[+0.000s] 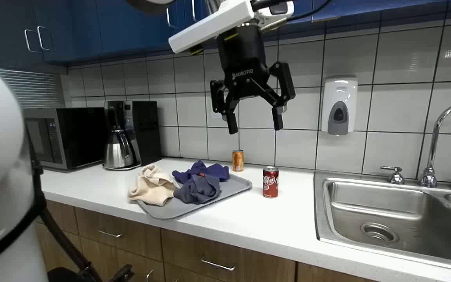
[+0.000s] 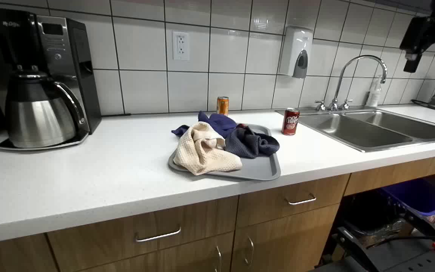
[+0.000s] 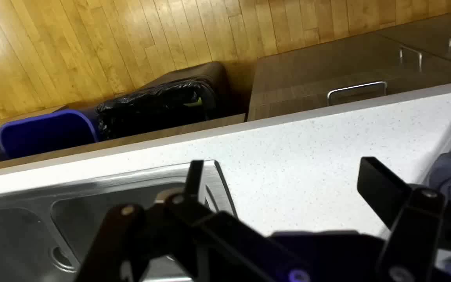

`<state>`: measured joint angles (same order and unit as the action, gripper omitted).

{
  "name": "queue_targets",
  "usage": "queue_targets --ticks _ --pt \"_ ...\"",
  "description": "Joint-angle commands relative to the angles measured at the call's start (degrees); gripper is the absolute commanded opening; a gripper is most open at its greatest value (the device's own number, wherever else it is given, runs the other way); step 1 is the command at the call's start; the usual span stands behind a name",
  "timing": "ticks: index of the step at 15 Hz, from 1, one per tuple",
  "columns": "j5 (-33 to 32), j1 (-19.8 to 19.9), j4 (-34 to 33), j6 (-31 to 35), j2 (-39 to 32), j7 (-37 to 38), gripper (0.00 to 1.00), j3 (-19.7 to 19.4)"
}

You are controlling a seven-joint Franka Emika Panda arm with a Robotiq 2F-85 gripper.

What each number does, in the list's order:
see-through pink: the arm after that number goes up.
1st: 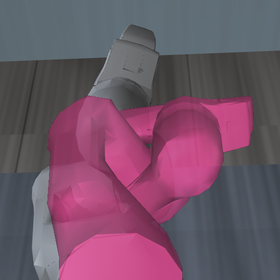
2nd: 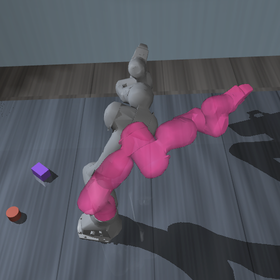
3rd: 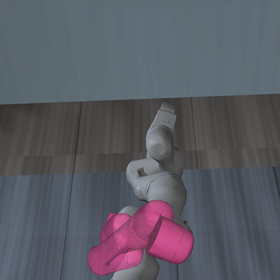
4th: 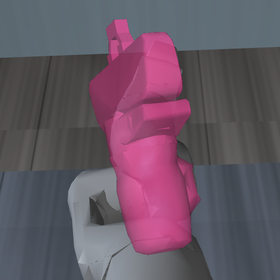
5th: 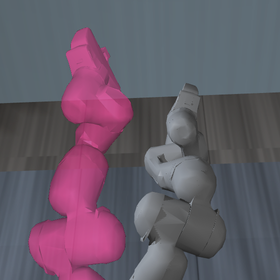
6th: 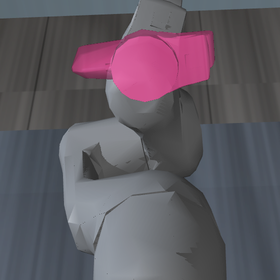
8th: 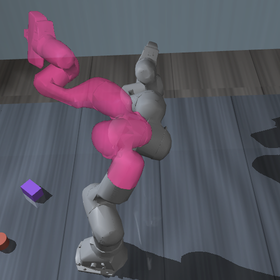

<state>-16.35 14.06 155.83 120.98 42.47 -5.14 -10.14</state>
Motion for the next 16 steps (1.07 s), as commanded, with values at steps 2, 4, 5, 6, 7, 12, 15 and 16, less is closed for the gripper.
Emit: queue_targets --ticks 2,4,5,6,7,12,15,16 --pt "0.1 0.0 -0.1 -0.2 -0.1 0.0 1.0 0.1" --pt "0.1 0.0 -0.1 -0.2 -0.1 0.0 1.0 0.1" --pt "0.1 0.0 -0.1 -0.2 -0.1 0.0 1.0 0.1" --pt "0.1 0.0 -0.1 -0.2 -0.1 0.0 1.0 0.1" --pt "0.1 0.0 -0.1 -0.2 -0.1 0.0 1.0 0.1" --pt "0.2 -0.5 0.4 1.4 -0.6 -0.2 1.0 0.1" --pt "1.1 -1.4 1.3 3.7 -0.4 0.2 1.0 0.1" --pt "1.3 -1.7 1.6 4.5 -0.4 0.2 1.0 0.2"
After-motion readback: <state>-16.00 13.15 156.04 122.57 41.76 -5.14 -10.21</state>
